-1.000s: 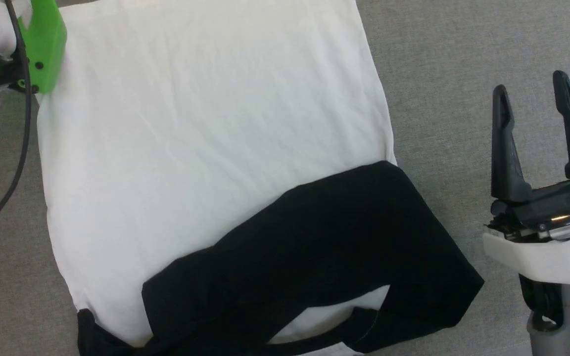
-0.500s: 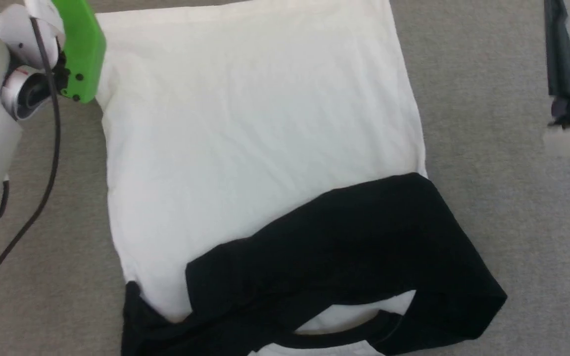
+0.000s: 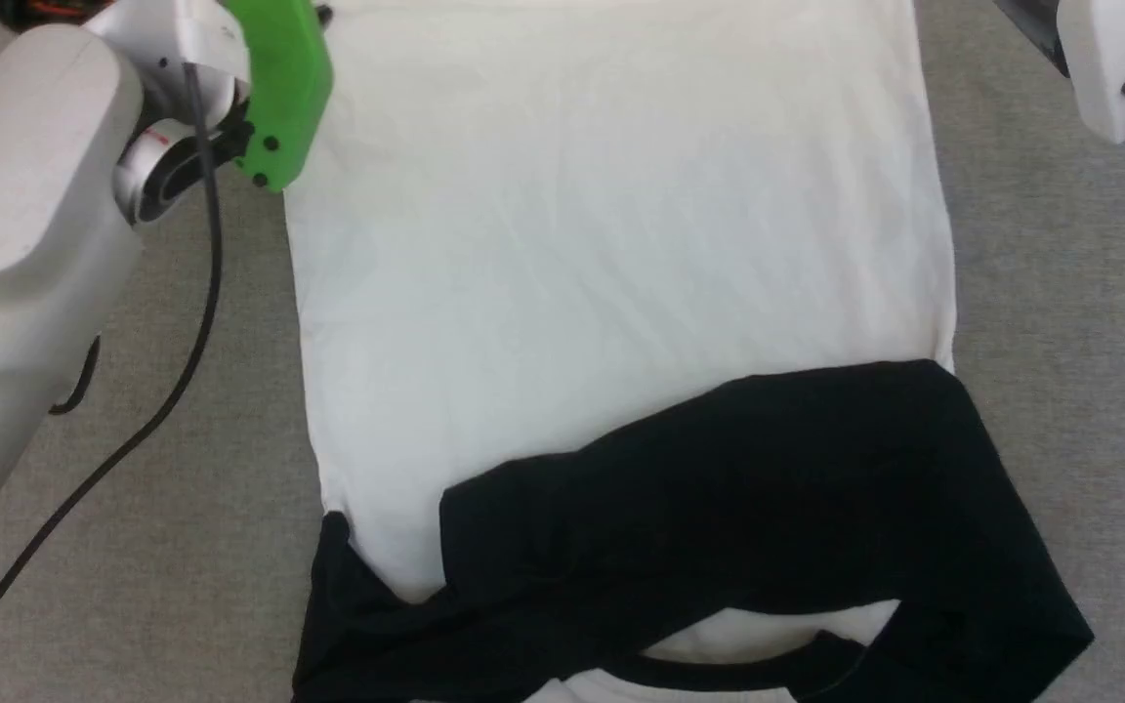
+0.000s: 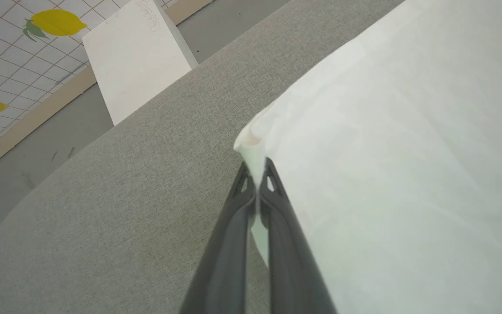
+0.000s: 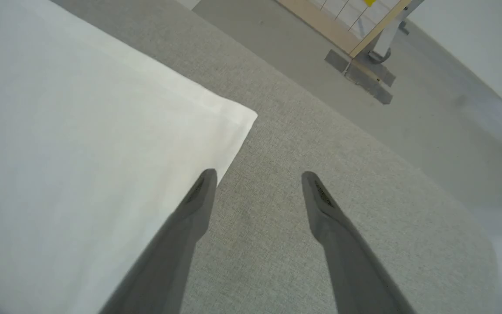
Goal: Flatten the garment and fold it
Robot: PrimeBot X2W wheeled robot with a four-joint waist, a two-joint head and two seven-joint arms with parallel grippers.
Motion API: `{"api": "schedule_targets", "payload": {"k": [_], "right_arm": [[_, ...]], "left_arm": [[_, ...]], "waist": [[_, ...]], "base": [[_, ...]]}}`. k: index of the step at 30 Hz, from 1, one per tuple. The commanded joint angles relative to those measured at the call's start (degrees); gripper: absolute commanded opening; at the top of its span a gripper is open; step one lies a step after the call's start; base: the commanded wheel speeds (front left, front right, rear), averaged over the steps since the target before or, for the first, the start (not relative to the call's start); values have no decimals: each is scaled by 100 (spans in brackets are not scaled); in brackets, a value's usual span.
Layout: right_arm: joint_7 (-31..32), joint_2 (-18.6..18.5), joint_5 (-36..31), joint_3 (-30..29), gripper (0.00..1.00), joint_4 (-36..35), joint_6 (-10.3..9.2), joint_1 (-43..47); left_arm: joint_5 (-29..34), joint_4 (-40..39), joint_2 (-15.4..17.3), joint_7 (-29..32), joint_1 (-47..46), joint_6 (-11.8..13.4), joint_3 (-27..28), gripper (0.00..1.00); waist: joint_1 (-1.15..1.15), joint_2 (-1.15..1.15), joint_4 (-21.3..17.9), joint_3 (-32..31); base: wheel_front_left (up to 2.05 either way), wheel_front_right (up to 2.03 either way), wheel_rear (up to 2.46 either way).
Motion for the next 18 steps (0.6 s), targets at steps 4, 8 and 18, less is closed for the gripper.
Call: {"api": "schedule_targets", "payload": {"k": [4, 8, 18], "right_arm": [[805, 173, 346, -92, 100, 732, -9, -542], [1119, 386, 202, -212, 100, 1305, -9, -818], [1025, 785, -183, -344, 100, 2064, -9, -932]], "left_arm": [[-80, -45, -215, -216, -305, 1, -115, 0], [-110, -27, -359, -375, -509, 1, -207, 0], [-281, 179, -503, -651, -836, 1, -467, 0]], "waist": [[0, 0, 412, 401], [0, 0, 570, 617], [0, 0, 736, 996]], "base": [[0, 0, 0], [0, 0, 0], [0, 0, 0]]}}
